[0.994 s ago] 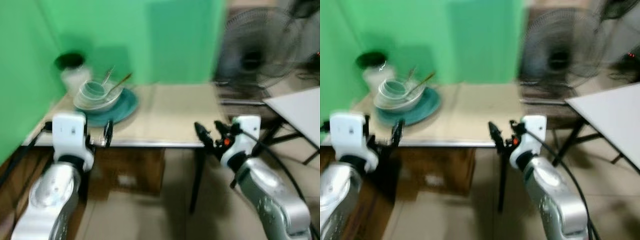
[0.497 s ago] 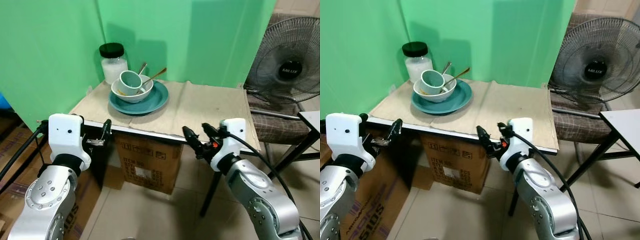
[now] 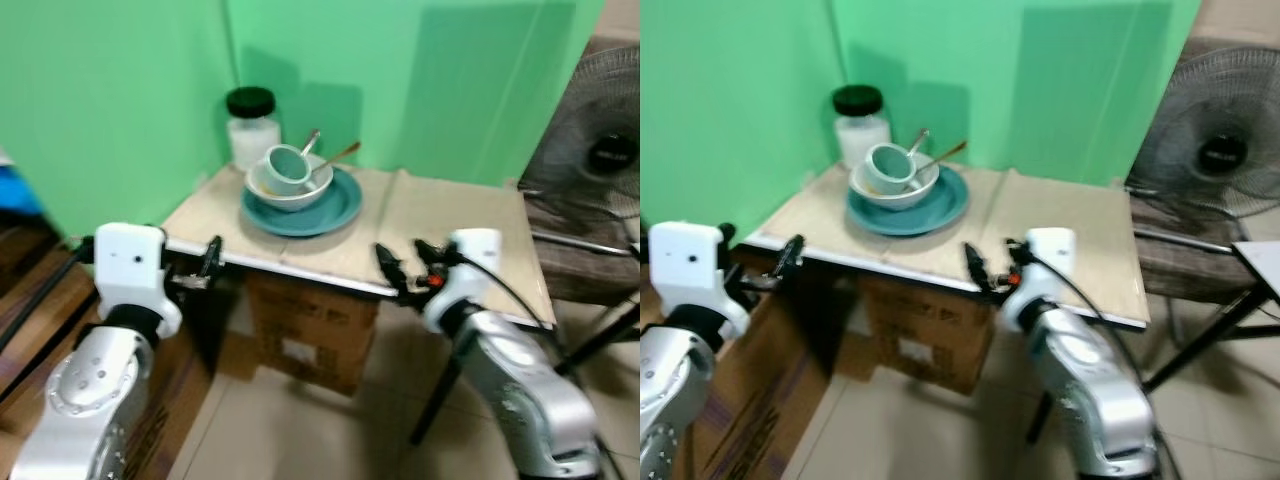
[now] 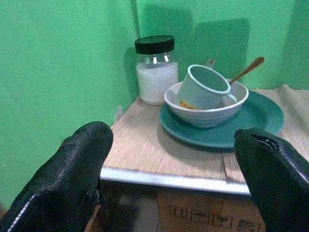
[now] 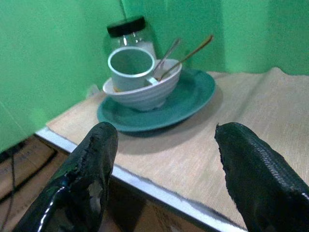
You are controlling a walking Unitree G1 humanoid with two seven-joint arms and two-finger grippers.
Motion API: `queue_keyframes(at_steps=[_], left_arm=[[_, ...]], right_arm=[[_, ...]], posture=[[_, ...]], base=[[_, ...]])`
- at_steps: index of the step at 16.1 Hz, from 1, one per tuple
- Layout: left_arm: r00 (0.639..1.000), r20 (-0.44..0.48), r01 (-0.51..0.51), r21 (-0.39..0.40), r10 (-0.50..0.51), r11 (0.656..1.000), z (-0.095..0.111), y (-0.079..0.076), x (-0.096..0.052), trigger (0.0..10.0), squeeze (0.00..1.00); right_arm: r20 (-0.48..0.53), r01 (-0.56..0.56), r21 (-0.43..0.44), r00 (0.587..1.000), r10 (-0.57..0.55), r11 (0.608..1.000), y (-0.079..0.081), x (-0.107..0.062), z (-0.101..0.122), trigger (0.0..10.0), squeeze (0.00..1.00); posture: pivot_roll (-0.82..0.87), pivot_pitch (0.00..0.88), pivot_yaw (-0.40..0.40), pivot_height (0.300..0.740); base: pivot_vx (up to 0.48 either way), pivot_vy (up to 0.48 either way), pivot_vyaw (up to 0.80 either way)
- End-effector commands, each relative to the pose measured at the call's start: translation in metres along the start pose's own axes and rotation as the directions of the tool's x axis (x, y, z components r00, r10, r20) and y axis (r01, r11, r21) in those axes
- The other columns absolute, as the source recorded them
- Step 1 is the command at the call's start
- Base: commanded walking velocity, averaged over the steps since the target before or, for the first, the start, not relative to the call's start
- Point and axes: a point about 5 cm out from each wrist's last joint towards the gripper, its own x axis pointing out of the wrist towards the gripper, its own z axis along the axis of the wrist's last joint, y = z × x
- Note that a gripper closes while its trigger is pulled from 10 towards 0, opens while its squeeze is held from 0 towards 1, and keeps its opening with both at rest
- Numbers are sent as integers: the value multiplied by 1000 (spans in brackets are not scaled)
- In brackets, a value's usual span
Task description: Setting the table
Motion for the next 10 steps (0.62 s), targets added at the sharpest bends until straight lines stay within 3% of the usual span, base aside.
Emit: queue_keyframes(at_steps=[1, 4, 8, 10], left_arm=[[1000, 7, 27, -5, -27, 1000, 1, -5, 2, 10000, 0], [1000, 8, 31, -5, -31, 1000, 1, -5, 1, 10000, 0], [999, 6, 31, -1, -31, 1000, 1, -5, 1, 10000, 0], [999, -2, 39, 7, -39, 999, 0, -6, 0, 10000, 0]], right_arm=[[17, 35, -24, 999, -35, 999, -9, -3, 3, 10000, 0], [11, 29, -50, 1000, -28, 998, -8, -2, 3, 10000, 0], [5, 56, -56, 998, -55, 997, -11, -1, 2, 10000, 0], [6, 32, -57, 999, -32, 998, -10, -1, 2, 10000, 0]], posture=[[-3, 0, 22, 740], [-3, 0, 19, 740], [-1, 0, 18, 740], [-1, 0, 18, 740]], base=[[307, 0, 0], [317, 0, 0], [317, 0, 766], [302, 0, 0]])
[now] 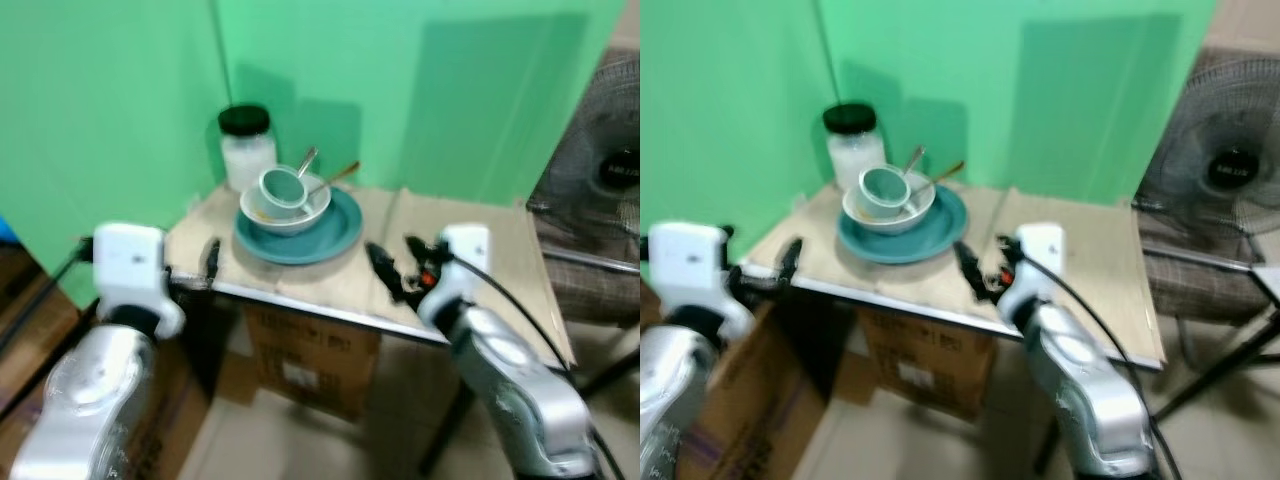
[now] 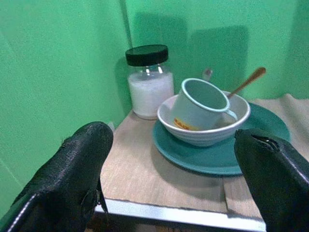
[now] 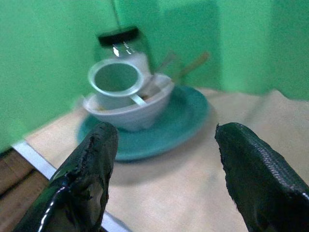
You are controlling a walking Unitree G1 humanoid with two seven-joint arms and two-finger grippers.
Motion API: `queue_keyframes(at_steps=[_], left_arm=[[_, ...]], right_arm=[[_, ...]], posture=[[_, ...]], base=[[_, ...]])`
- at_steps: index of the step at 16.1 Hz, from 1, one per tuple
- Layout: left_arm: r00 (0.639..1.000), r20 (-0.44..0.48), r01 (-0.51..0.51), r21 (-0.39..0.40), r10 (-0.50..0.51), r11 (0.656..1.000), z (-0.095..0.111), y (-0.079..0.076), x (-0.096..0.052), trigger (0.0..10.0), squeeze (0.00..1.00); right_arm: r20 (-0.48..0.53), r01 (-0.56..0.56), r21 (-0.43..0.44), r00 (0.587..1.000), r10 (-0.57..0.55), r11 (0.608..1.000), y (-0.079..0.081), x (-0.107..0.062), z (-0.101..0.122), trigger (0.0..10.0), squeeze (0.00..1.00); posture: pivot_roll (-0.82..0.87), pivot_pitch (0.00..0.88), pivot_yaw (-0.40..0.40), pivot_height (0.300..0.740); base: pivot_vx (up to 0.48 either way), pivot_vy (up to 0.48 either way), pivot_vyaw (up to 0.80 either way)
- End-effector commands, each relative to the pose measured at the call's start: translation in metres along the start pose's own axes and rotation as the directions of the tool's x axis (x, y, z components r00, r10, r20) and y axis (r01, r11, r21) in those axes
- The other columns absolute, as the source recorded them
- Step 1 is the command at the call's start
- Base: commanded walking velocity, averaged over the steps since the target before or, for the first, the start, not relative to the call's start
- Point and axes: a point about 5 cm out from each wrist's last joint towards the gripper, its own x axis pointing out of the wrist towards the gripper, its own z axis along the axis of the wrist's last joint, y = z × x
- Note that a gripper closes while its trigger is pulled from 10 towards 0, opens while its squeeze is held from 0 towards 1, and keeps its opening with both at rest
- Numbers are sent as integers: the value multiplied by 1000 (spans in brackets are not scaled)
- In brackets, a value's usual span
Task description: Setting the table
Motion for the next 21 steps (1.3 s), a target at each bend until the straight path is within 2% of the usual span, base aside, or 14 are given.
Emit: queue_keyframes(at_steps=[1, 16, 21], left_arm=[[1000, -1, -15, 19, 15, 1000, 1, 4, -2, 10000, 0], [1000, -14, 13, 24, -12, 1000, -1, 2, -3, 10000, 0], [1000, -17, 23, 22, -23, 999, -1, 1, -4, 10000, 0]], right_arm=[[24, -20, 1, 1000, 20, 1000, 4, 3, 5, 10000, 0], [27, -44, 3, 999, 44, 999, 8, 8, 6, 10000, 0], [20, -51, -33, 998, 52, 998, 9, 9, 6, 10000, 0]], posture=[[-2, 0, 18, 740], [4, 0, 15, 740], [5, 0, 18, 740]], base=[[292, 0, 0], [278, 0, 0], [269, 0, 124]])
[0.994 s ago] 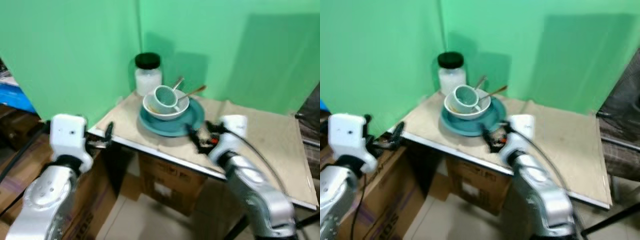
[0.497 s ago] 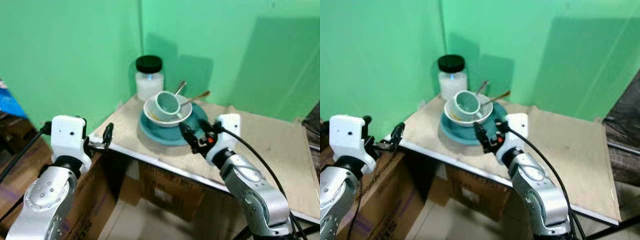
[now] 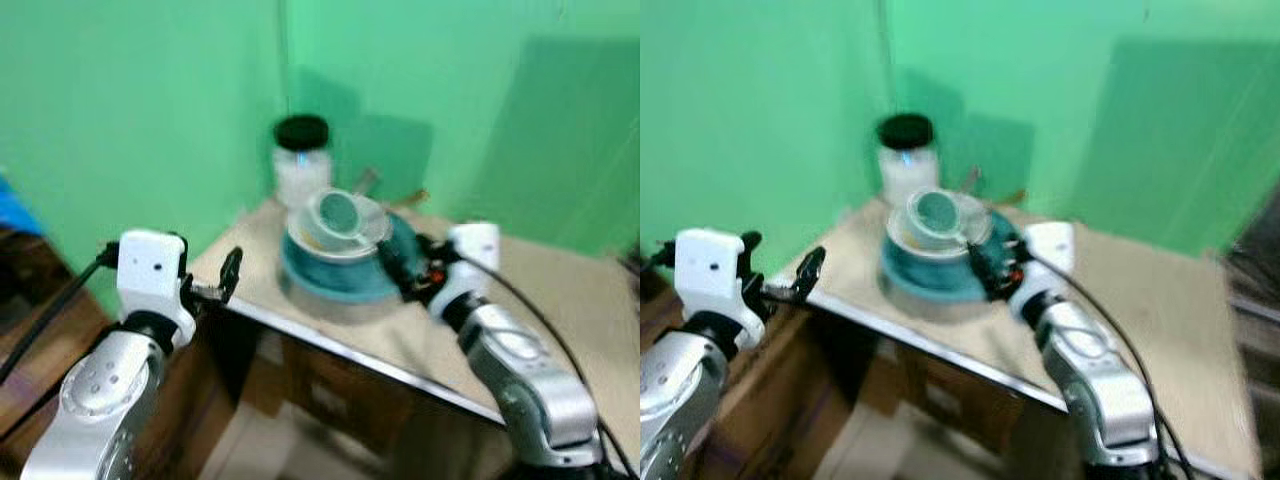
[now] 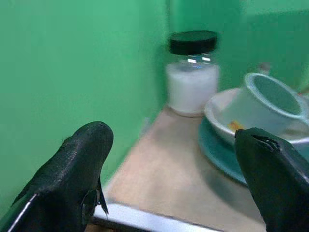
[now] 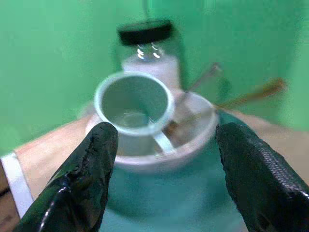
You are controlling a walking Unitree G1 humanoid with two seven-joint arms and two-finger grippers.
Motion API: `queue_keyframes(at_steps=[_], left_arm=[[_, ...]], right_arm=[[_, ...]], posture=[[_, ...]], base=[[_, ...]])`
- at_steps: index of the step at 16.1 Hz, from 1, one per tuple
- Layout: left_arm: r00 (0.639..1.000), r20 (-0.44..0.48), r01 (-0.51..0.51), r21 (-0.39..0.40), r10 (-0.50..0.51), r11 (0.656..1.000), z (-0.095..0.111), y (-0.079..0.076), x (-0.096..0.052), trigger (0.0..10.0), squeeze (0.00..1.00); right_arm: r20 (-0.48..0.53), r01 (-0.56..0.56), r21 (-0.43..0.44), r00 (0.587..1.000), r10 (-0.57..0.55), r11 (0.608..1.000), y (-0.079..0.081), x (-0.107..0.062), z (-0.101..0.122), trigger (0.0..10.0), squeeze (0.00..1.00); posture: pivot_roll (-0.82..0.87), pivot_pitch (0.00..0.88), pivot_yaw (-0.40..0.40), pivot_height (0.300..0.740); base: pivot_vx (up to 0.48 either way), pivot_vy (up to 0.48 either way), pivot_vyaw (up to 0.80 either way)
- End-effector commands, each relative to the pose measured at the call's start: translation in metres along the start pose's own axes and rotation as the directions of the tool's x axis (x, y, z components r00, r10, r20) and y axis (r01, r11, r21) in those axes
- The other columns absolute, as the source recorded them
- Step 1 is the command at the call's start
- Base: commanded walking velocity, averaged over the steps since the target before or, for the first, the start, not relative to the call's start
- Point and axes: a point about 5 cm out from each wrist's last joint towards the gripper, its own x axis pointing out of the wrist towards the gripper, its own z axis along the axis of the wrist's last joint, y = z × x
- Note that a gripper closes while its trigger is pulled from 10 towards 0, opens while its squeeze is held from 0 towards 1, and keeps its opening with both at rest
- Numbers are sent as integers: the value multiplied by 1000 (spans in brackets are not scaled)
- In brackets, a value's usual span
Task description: Setting the table
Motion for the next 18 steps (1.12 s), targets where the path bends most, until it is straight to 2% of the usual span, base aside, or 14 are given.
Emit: queue_keyframes(at_steps=[1, 4, 10, 11, 12, 15, 18], left_arm=[[1000, -3, -14, 12, 14, 1000, 1, 4, -1, 10000, 0], [1000, -7, -4, 13, 5, 1000, 1, 4, -1, 10000, 0], [1000, -19, 21, 18, -21, 1000, -1, 4, -1, 10000, 0], [998, -28, 61, 17, -61, 998, -2, 1, 0, 10000, 0], [996, -36, 87, 23, -86, 996, -3, -1, 0, 10000, 0], [973, -71, 222, 49, -218, 974, -7, -9, -4, 10000, 0], [947, -70, 318, 50, -314, 947, -6, -14, -8, 10000, 0]], right_arm=[[0, -23, 7, 1000, 23, 1000, 8, 4, 0, 10000, 0], [12, -8, 36, 1000, 8, 999, 6, 3, 1, 10000, 0], [23, -25, -6, 999, 25, 1000, 6, 7, 6, 10000, 0], [30, -54, -26, 998, 55, 998, 6, 9, 9, 10000, 1000], [27, -69, -39, 997, 70, 997, 7, 10, 9, 10000, 1000], [-42, -125, -181, 992, 119, 975, 6, 23, 15, 10000, 1000], [-87, -143, -221, 988, 127, 965, 5, 31, 20, 10000, 1000]], posture=[[4, 0, 19, 740], [2, 0, 26, 740], [-2, 0, 32, 740], [-2, 0, 32, 740], [-2, 0, 32, 740], [-10, 0, 30, 740], [-10, 0, 22, 740]], base=[[270, 0, 800], [270, 0, 267], [271, 0, 0], [0, 0, 0], [0, 0, 0], [0, 0, 0], [0, 0, 0]])
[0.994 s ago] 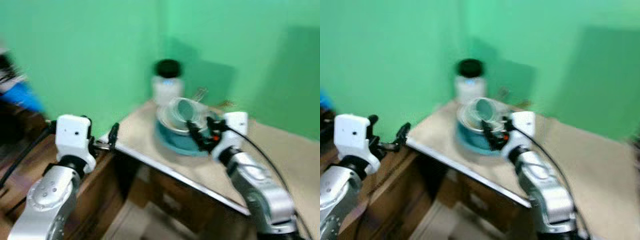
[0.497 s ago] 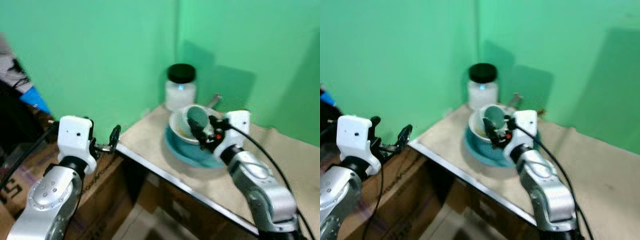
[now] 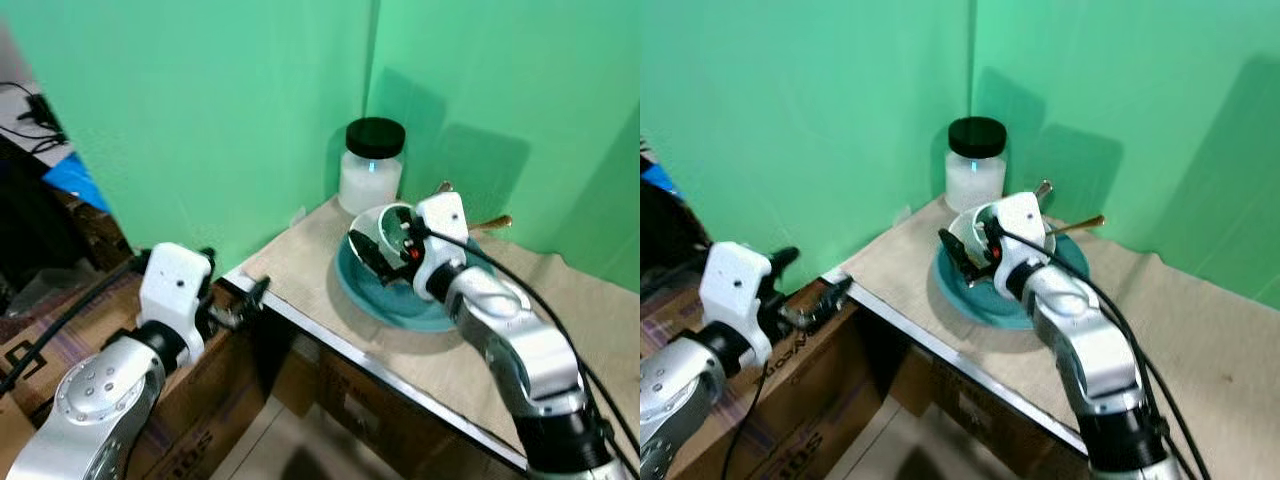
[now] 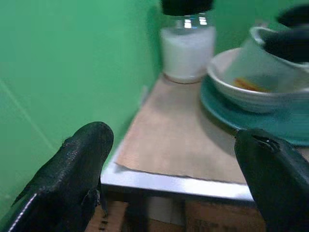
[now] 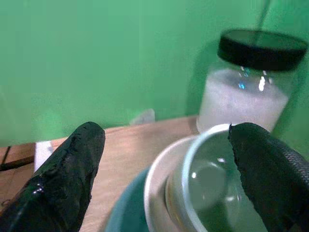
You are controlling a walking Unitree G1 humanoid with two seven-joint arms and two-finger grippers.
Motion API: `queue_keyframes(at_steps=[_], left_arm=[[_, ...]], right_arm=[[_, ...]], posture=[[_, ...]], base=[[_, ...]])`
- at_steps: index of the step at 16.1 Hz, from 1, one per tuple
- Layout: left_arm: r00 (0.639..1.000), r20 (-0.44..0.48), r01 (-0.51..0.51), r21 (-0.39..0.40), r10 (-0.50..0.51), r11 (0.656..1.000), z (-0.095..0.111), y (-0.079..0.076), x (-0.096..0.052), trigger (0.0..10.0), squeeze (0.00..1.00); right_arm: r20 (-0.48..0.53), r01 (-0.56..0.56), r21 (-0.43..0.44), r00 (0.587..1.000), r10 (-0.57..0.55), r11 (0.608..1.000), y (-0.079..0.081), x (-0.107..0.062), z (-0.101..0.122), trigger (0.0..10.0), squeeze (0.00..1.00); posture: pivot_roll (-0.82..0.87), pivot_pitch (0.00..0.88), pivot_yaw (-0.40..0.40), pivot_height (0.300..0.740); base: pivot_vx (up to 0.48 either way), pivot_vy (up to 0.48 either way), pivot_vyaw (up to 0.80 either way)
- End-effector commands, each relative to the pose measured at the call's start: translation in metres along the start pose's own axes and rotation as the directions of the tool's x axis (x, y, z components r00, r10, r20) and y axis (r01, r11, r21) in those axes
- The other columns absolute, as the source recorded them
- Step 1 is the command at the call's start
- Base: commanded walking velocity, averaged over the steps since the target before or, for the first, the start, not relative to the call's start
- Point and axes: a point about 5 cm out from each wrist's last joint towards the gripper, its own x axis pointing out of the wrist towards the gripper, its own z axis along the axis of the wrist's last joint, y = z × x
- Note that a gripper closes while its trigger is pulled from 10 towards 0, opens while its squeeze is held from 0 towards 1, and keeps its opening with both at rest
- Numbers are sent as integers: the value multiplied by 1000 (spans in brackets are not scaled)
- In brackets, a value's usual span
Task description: Setting the table
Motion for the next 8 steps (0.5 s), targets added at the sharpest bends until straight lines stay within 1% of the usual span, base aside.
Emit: queue_keyframes(at_steps=[1, 2, 3, 4, 5, 6, 7, 8], left_arm=[[998, 8, 56, 13, -56, 998, 2, -5, -2, 10000, 0], [997, 4, 78, 17, -78, 997, 1, -7, -2, 10000, 0], [995, 5, 101, 16, -101, 995, 1, -8, -1, 10000, 0], [994, 5, 113, 19, -113, 993, 2, -10, -1, 10000, 0], [993, 5, 120, 20, -121, 993, 2, -10, -1, 10000, 0], [992, 4, 129, 20, -129, 991, 1, -11, -2, 10000, 0], [990, 3, 141, 22, -141, 990, 1, -12, -2, 10000, 0], [989, 3, 146, 24, -146, 989, 1, -12, -2, 10000, 0]], right_arm=[[-41, -14, -14, 999, 13, 1000, -1, 2, -1, 10000, 1000], [-59, -16, -20, 998, 15, 1000, -2, 5, -1, 10000, 1000], [-93, 8, -40, 996, -12, 999, -5, 10, -3, 10000, 984], [-112, 20, -45, 993, -25, 999, -6, 14, -5, 10000, 0], [-120, 32, -47, 992, -37, 998, -7, 17, -5, 10000, 0], [-137, 50, -44, 989, -55, 998, -9, 19, -5, 2235, 0], [-153, 64, -33, 986, -68, 997, -10, 22, -5, 0, 0], [-163, 66, -34, 984, -70, 997, -11, 23, -6, 0, 0]], posture=[[-11, 0, 20, 740], [-12, 0, 20, 740], [-12, 0, 17, 740], [-12, 0, 17, 740], [-11, 0, 15, 740], [-12, 0, 12, 740], [-10, 0, 9, 740], [-10, 0, 7, 740]], base=[[0, 0, 0], [0, 0, 0], [0, 0, 0], [0, 0, 0], [0, 0, 0], [0, 0, 0], [0, 0, 0], [0, 0, 0]])
